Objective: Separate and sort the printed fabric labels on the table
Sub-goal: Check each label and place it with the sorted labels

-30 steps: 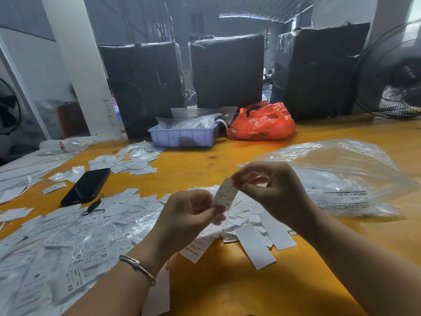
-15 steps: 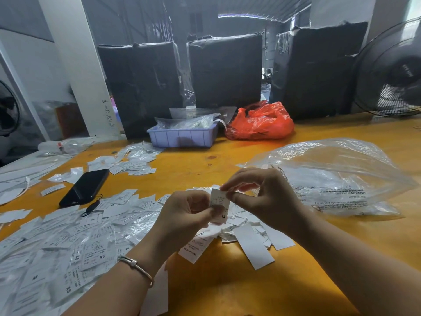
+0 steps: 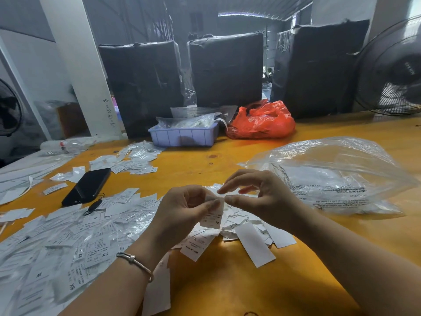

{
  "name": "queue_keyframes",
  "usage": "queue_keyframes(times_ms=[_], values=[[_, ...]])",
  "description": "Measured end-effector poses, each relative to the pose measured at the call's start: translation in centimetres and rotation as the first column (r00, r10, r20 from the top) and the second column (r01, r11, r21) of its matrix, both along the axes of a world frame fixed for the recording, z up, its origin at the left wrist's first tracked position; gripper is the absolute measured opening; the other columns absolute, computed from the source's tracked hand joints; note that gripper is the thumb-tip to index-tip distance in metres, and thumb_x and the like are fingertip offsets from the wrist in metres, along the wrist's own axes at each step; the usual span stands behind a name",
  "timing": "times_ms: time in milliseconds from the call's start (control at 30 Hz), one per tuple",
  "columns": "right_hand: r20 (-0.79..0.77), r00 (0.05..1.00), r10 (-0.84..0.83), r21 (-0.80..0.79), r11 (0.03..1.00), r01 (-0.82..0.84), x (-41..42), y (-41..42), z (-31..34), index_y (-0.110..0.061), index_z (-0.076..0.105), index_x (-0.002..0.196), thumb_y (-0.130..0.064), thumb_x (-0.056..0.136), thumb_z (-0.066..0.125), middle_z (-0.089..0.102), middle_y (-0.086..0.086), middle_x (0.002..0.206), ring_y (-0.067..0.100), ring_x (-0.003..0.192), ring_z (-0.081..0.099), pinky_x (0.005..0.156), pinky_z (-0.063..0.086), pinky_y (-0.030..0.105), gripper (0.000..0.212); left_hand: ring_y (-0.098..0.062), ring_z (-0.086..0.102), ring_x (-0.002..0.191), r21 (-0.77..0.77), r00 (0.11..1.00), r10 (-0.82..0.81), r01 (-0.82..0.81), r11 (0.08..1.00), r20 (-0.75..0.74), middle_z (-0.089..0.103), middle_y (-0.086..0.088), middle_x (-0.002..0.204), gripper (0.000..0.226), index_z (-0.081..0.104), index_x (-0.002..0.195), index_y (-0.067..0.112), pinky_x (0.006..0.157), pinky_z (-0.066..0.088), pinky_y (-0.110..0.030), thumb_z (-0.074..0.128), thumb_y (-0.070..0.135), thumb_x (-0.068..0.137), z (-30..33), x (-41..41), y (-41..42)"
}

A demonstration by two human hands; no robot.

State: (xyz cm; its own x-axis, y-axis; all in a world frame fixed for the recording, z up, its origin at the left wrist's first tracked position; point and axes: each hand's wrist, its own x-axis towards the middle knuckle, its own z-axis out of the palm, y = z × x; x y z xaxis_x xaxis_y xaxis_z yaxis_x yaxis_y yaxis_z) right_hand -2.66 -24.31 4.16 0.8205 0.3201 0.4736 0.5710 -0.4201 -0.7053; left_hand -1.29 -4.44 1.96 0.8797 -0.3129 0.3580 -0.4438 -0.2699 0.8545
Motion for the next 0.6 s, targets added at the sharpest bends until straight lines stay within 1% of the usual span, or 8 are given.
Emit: queue_keyframes(times_ms=[100,200,267,300,400,500,533,600], values=[[0.020,0.998,-0.067,0.014,0.998,0.067,0.2,-0.3,0.1,-0.018,0.074,0.093,-0.009,0.083,0.068,0.071,-0.005,0.089,0.003,0.082,0.064,0.074,0.054,0.026,0.015,-0.015,0.072,0.079,-0.033,0.995,0.099,-0.099,0.995,-0.004,0.076,-0.002,0.083,0.006,0.072,0.088,0.012,0.066,0.057,-0.021,0.068,0.008,0.086,0.4,0.3,0.7],[0.078,0.961,-0.264,-0.064,0.961,0.269,0.7,-0.7,-0.1,-0.018,0.075,0.081,-0.008,0.080,0.064,0.070,-0.006,0.074,0.009,0.067,0.062,0.062,0.054,0.031,0.015,-0.018,0.071,0.074,-0.062,0.931,0.365,-0.364,0.929,0.002,0.073,-0.002,0.076,0.015,0.070,0.084,0.015,0.062,0.057,-0.029,0.059,0.009,0.092,0.8,0.9,1.6],[0.127,0.907,-0.402,-0.217,0.881,0.421,1.2,-1.1,-0.3,-0.017,0.073,0.074,-0.011,0.080,0.059,0.068,-0.004,0.070,0.014,0.067,0.061,0.060,0.053,0.031,0.016,-0.025,0.065,0.072,0.076,0.825,0.562,-0.565,0.821,0.060,0.069,-0.004,0.069,0.026,0.065,0.069,0.016,0.066,0.053,-0.041,0.048,0.016,0.089,1.0,1.4,2.5],[0.139,0.879,-0.455,-0.297,0.828,0.476,1.4,-1.4,-0.4,-0.017,0.071,0.071,-0.012,0.080,0.057,0.066,-0.004,0.069,0.016,0.067,0.060,0.058,0.051,0.030,0.017,-0.029,0.062,0.071,0.188,0.783,0.616,-0.620,0.762,0.086,0.067,-0.006,0.068,0.029,0.062,0.064,0.014,0.067,0.051,-0.041,0.043,0.018,0.086,1.0,1.7,3.0],[0.140,0.816,-0.560,-0.397,0.723,0.565,2.0,-2.5,-0.5,-0.019,0.064,0.066,-0.013,0.081,0.052,0.063,-0.004,0.068,0.017,0.066,0.057,0.050,0.036,0.022,0.020,-0.027,0.055,0.069,0.512,0.710,0.693,-0.643,0.569,0.121,0.068,-0.013,0.081,0.030,0.068,0.076,0.011,0.066,0.044,-0.035,0.041,0.014,0.087,0.6,2.3,4.0],[0.160,0.771,-0.617,-0.386,0.679,0.624,2.3,-3.1,-0.7,-0.020,0.063,0.064,-0.013,0.081,0.054,0.061,-0.005,0.068,0.013,0.063,0.055,0.048,0.030,0.020,0.020,-0.025,0.055,0.077,0.631,0.695,0.700,-0.620,0.467,0.164,0.065,-0.005,0.082,0.021,0.064,0.078,0.017,0.079,0.043,-0.037,0.045,0.014,0.087,0.0,2.3,4.1],[0.141,0.783,-0.606,-0.380,0.697,0.608,2.4,-3.1,-0.7,-0.020,0.064,0.065,-0.014,0.081,0.056,0.062,-0.005,0.068,0.013,0.064,0.056,0.049,0.032,0.021,0.019,-0.024,0.055,0.083,0.641,0.694,0.696,-0.623,0.449,0.186,0.064,-0.001,0.087,0.019,0.063,0.080,0.020,0.084,0.043,-0.038,0.046,0.015,0.087,-0.1,2.2,4.0],[0.011,0.872,-0.490,-0.342,0.817,0.464,2.3,-3.0,-0.4,-0.019,0.069,0.068,-0.012,0.079,0.061,0.064,-0.005,0.068,0.012,0.064,0.057,0.054,0.041,0.024,0.015,-0.023,0.050,0.104,0.647,0.702,0.672,-0.628,0.432,0.233,0.062,0.003,0.104,0.018,0.064,0.096,0.027,0.091,0.041,-0.041,0.050,0.019,0.088,-0.1,2.1,3.8]])
